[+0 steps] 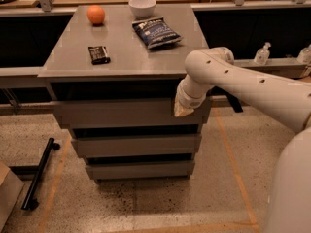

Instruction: Close top drawer

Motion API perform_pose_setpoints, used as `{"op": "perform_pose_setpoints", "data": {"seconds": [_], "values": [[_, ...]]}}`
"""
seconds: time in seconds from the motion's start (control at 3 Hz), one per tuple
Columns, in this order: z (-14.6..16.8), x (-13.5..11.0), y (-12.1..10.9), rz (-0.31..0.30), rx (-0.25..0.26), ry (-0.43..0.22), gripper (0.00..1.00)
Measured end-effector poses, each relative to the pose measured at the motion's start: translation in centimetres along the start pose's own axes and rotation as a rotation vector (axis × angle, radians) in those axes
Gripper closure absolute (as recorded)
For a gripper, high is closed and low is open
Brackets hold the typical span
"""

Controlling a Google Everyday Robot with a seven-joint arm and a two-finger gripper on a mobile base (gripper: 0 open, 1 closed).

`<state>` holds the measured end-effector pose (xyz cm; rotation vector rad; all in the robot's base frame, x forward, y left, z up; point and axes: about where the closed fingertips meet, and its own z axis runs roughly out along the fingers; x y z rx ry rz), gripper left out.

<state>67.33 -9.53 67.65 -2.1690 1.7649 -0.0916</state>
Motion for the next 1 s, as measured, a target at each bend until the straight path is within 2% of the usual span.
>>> {"op": "perform_pose_setpoints", "data": {"seconds": [0.33,0.67,1.0], "values": [[0.22,-0.04,0.11,-0.001,-0.004,-0.001,0.12],[0.31,-0.05,0.52,-0.002,-0.008,-0.001,0.00],[0.26,-0.03,0.70,-0.002,-0.008,-0.001,0.00]]}}
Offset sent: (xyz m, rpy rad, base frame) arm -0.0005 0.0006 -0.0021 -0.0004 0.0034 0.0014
